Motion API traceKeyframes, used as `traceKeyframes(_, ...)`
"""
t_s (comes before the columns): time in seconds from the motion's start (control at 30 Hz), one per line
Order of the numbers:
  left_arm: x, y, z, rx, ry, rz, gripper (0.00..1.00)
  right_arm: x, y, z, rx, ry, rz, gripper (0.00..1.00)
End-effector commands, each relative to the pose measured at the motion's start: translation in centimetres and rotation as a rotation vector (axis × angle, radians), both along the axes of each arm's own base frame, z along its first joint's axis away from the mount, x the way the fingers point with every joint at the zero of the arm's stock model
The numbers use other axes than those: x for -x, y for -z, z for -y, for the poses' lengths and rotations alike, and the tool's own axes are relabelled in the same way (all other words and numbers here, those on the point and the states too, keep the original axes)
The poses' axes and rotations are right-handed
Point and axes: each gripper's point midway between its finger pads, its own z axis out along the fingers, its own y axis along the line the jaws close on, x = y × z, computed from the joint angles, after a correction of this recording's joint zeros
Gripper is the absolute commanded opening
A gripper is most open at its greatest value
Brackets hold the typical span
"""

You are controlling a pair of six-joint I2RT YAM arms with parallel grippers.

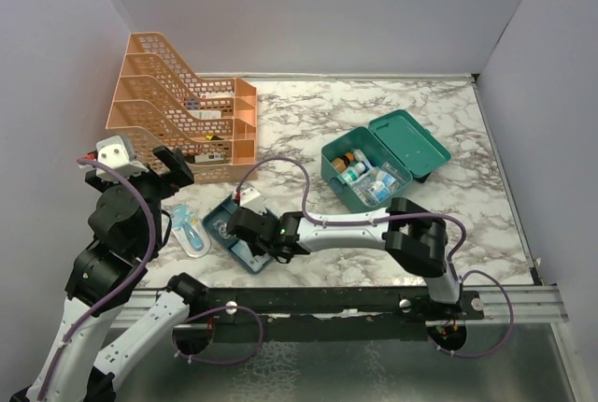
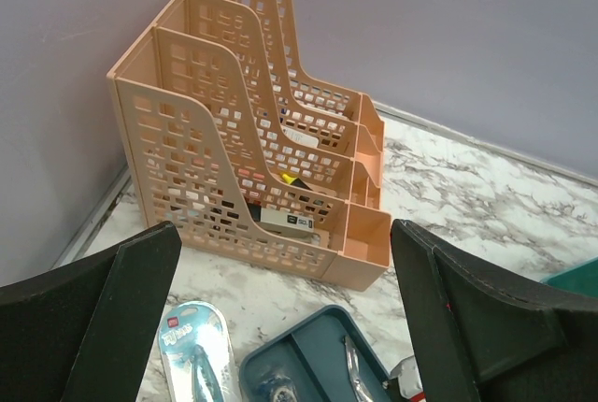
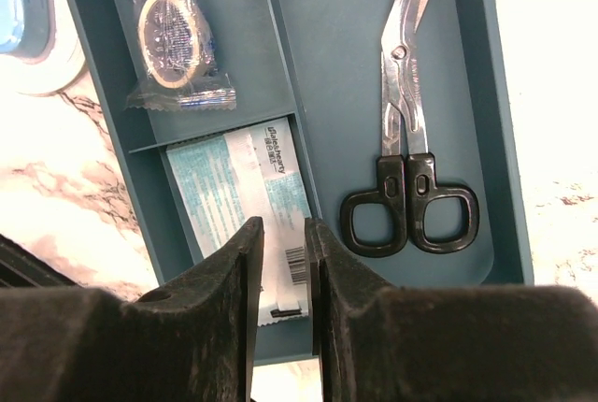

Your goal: Organize the medicine kit

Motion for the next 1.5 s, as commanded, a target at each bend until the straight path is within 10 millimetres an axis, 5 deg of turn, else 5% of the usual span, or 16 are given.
traceKeyframes(0.0, 0.0, 0.3, 0.3, 0.007, 0.016, -0.003, 0.99, -0.8, -3.9, -0.5, -0.125, 0.011, 0.077, 0.26)
traceKeyframes(0.47, -0.2, 1.0, 0.8, 0.014, 0.033, -0.016, 0.99, -2.0, 0.8, 0.1, 0.023, -0.01, 0.066, 0.25)
traceKeyframes(0.83, -1.0, 2.2, 2.0, 0.01, 0.079, -0.057, 0.99, -3.1, 0.6, -0.9, 0.004, -0.036, 0.111, 0.14)
traceKeyframes(1.47, -1.3, 2.5, 2.6, -0.003, 0.099, -0.076, 0.99, -3.5, 1.6, -1.4, 0.024, -0.076, 0.107, 0.1)
